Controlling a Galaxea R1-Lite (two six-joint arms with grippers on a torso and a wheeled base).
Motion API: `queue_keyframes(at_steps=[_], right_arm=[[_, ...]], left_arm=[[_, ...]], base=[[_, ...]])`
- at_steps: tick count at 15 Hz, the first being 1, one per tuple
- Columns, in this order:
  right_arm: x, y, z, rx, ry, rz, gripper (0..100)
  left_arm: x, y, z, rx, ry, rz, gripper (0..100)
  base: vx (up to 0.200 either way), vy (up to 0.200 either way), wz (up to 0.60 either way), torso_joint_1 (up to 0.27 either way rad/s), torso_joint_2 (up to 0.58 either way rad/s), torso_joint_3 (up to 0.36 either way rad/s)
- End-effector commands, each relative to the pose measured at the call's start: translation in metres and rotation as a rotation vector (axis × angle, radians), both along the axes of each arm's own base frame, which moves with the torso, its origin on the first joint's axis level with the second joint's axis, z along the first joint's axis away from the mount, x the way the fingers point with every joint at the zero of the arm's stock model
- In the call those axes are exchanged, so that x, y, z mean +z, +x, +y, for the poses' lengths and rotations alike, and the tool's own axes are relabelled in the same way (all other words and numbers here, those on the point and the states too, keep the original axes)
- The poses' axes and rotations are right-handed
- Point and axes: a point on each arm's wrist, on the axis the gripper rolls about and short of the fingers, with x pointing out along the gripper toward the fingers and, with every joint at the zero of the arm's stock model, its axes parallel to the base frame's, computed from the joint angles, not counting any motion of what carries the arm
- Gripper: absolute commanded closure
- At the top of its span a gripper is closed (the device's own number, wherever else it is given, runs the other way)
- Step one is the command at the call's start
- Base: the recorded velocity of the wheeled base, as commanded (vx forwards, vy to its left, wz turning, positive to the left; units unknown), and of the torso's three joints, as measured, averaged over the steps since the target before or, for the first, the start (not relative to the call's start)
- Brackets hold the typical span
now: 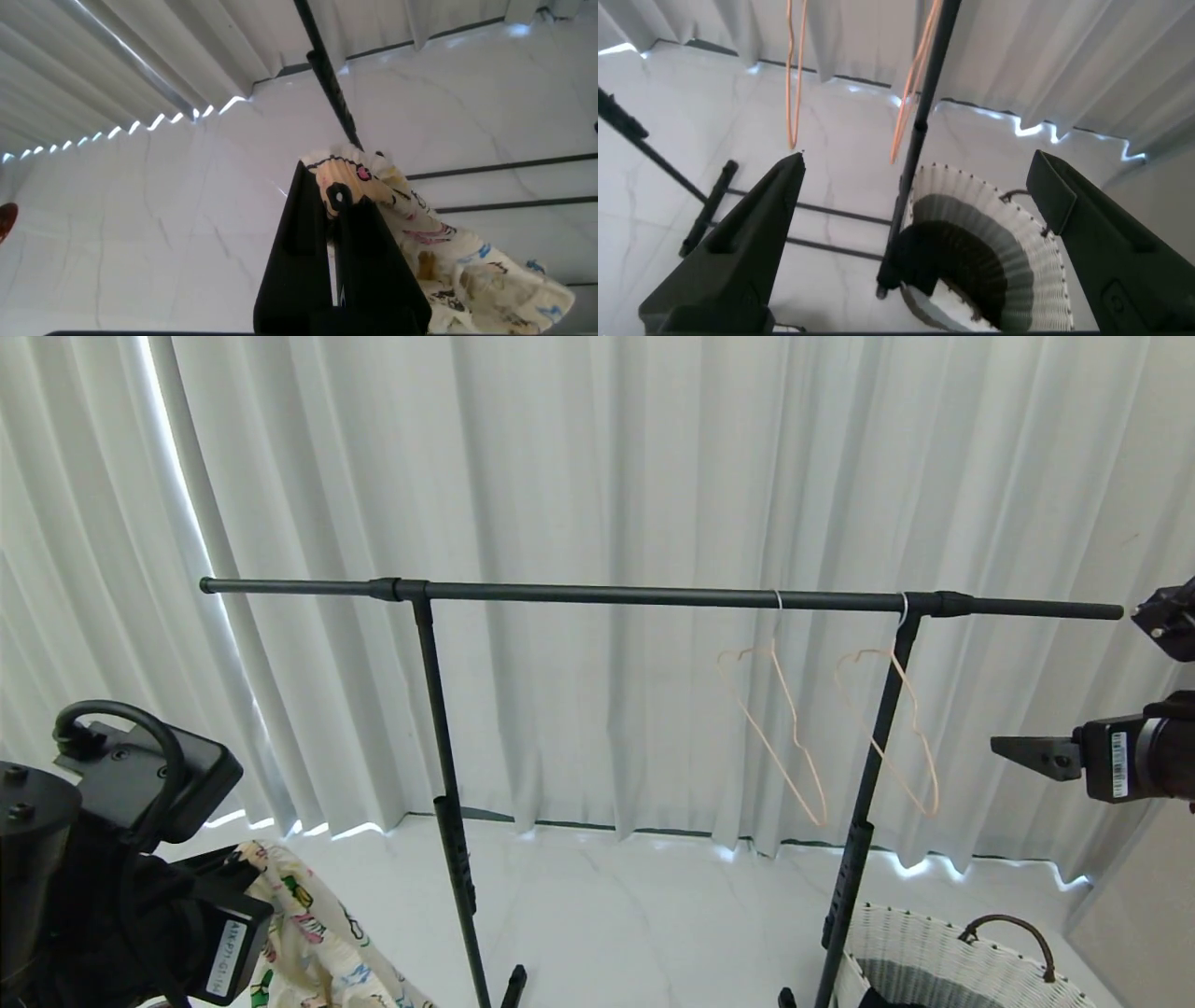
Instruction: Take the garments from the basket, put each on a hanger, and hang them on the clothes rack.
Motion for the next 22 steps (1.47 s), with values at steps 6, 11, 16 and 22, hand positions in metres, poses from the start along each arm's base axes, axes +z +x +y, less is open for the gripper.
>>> queue_keyframes(at_steps=[6, 11, 16, 22], right_arm=[[-0.013, 0.017, 0.003, -0.011, -0.003, 0.059, 0], [-0.045, 0.057, 0.009, -0.121, 0.034, 0.139, 0], [-0.069, 0.100, 0.014, -0.180, 0.038, 0.168, 0], [-0.082, 0.129, 0.018, -0.246, 0.042, 0.200, 0]], left_arm=[[-0.001, 0.001, -0.001, -0.001, 0.003, 0.006, 100], [-0.002, 0.000, 0.000, -0.002, 0.003, 0.008, 100], [-0.001, 0.001, 0.003, 0.022, -0.001, 0.004, 100], [-0.001, 0.002, 0.006, 0.049, -0.005, 0.003, 100]], base=[[0.200, 0.000, 0.00, 0.000, 0.00, 0.002], [0.000, 0.000, 0.00, 0.000, 0.00, 0.000], [0.000, 0.000, 0.00, 0.000, 0.00, 0.000], [0.000, 0.000, 0.00, 0.000, 0.00, 0.000]])
